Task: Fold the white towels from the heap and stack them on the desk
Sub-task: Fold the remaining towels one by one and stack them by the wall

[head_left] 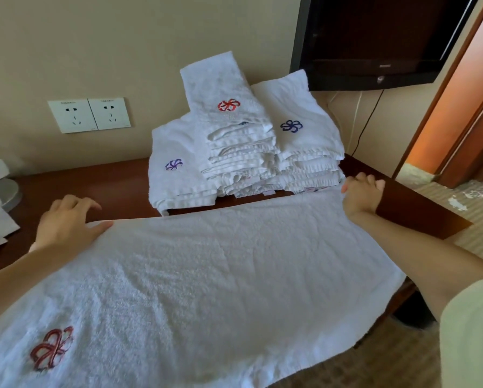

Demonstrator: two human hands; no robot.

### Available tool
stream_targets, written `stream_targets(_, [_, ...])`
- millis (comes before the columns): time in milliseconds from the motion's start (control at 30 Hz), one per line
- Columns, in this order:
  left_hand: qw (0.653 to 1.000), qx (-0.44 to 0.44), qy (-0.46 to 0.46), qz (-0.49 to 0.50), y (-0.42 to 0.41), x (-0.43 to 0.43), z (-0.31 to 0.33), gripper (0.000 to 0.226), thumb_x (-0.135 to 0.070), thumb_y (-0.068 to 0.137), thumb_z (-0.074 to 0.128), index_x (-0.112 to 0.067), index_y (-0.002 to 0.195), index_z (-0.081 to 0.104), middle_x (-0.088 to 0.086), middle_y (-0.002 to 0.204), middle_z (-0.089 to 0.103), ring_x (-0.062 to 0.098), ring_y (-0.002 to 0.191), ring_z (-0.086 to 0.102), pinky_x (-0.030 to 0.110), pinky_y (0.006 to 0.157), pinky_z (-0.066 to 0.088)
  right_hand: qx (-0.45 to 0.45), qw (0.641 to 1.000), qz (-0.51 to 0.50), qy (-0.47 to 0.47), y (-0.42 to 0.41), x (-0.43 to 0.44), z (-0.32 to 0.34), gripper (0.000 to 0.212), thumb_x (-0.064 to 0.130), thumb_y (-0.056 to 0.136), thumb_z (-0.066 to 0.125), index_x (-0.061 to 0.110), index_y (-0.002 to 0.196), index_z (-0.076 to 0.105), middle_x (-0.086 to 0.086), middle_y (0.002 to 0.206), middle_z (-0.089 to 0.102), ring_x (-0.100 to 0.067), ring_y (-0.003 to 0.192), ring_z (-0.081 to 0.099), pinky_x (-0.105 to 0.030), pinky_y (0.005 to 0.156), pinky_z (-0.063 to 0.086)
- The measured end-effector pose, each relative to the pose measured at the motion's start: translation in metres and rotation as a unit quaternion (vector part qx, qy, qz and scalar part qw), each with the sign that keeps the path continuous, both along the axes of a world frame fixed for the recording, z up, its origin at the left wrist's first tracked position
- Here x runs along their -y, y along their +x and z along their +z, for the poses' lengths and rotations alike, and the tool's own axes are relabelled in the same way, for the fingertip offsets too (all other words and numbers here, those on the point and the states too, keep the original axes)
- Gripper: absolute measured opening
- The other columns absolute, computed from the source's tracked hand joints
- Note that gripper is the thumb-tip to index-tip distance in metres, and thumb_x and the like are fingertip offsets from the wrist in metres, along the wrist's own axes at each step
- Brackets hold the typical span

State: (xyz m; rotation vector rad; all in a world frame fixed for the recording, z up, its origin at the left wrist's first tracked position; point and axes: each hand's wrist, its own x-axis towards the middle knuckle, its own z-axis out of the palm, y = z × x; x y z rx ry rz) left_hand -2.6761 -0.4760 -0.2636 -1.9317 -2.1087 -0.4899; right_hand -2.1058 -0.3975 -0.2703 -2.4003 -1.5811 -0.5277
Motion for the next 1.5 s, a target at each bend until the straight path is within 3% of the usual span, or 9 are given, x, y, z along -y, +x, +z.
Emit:
stream_targets(167, [0.998,0.006,-0.047,-0.030,0.040,0.004,-0.003,0.014,-0.012,0.094,0.049,-0.014,0.101,0.061,0.006,0.100,0.056,0.025,0.093,0.052,0.035,0.066,0.042,-0.078,0.995,-0.003,-0.067,-0.020,0.012,-0.001,0.033,0.013,0.091,0.056,0.011,0.125,0.054,-0.015,0.127,0.046,-0.033,0.115,0.048,-0.038,0.088,0.043])
stream_targets(433, [0.993,0.010,-0.107,0.053,0.082,0.024,-0.010,0.047,-0.046,0.098,0.038,-0.012,0.126,0.052,0.013,0.127,0.041,0.029,0.116,0.041,0.038,0.092,0.044,-0.156,0.977,-0.042,-0.140,-0.051,0.007,-0.011,0.065,0.055,0.098,0.024,0.010,0.143,0.036,-0.021,0.147,0.031,-0.037,0.137,0.024,-0.046,0.113,0.018])
stream_targets(567, [0.981,0.071,-0.163,0.082,0.083,0.034,-0.017,0.061,-0.055,0.098,0.025,-0.026,0.151,0.025,0.014,0.156,0.016,0.033,0.145,0.011,0.048,0.116,0.017,-0.148,0.974,-0.045,-0.165,-0.046,0.007,-0.018,0.072,0.065,0.086,0.018,0.022,0.140,0.039,-0.014,0.148,0.032,-0.034,0.138,0.022,-0.051,0.114,0.016])
stream_targets(733, [0.964,0.029,-0.230,0.130,0.084,0.044,-0.019,0.066,-0.069,0.092,0.011,-0.041,0.151,0.000,0.007,0.162,-0.003,0.036,0.147,-0.007,0.070,0.108,-0.001,-0.149,0.972,-0.040,-0.176,-0.040,0.010,-0.014,0.083,0.078,0.085,0.016,0.027,0.149,0.027,-0.009,0.158,0.018,-0.034,0.146,0.008,-0.055,0.116,0.000])
stream_targets(967, [0.959,0.028,-0.244,0.138,0.093,0.049,-0.010,0.064,-0.064,0.095,0.013,-0.037,0.152,0.004,0.010,0.161,-0.003,0.037,0.147,-0.004,0.068,0.109,-0.001,-0.092,0.980,-0.011,-0.175,-0.043,0.019,-0.012,0.078,0.068,0.093,0.015,0.018,0.150,0.029,-0.015,0.158,0.020,-0.029,0.148,0.006,-0.044,0.118,-0.011])
stream_targets(1067, [0.988,0.023,-0.149,0.036,0.113,0.052,-0.006,0.051,-0.043,0.101,0.032,-0.024,0.148,0.031,0.012,0.158,0.021,0.031,0.145,0.018,0.051,0.115,0.019,-0.083,0.983,0.030,-0.159,-0.046,0.033,-0.009,0.063,0.053,0.100,0.022,0.016,0.150,0.028,-0.016,0.159,0.014,-0.029,0.148,0.004,-0.042,0.120,-0.003])
stream_targets(1200, [0.977,0.083,0.022,-0.195,0.180,0.057,0.004,0.026,-0.022,0.096,0.050,-0.019,0.119,0.064,0.004,0.120,0.061,0.021,0.109,0.055,0.032,0.086,0.047,-0.107,0.976,0.088,-0.166,-0.042,0.057,-0.005,0.060,0.047,0.102,0.027,0.018,0.153,0.019,-0.012,0.161,0.006,-0.030,0.148,0.005,-0.041,0.120,0.010])
stream_targets(1333, [0.909,0.038,-0.108,-0.401,0.267,0.058,0.005,0.042,-0.034,0.100,0.045,-0.025,0.140,0.047,0.001,0.142,0.047,0.020,0.131,0.041,0.031,0.105,0.035,-0.147,0.966,0.115,-0.178,-0.029,0.087,-0.009,0.063,0.055,0.100,0.022,0.022,0.153,0.020,-0.009,0.161,0.012,-0.029,0.147,0.010,-0.039,0.117,0.012])
stream_targets(1500, [0.871,-0.056,-0.223,-0.435,0.357,0.058,-0.011,0.061,-0.056,0.099,0.023,-0.036,0.153,0.004,-0.004,0.162,-0.006,0.017,0.149,-0.008,0.052,0.118,-0.006,-0.172,0.963,0.095,-0.183,0.019,0.104,-0.019,0.073,0.069,0.093,0.008,0.030,0.155,0.013,0.001,0.163,0.000,-0.020,0.150,-0.003,-0.038,0.120,0.000])
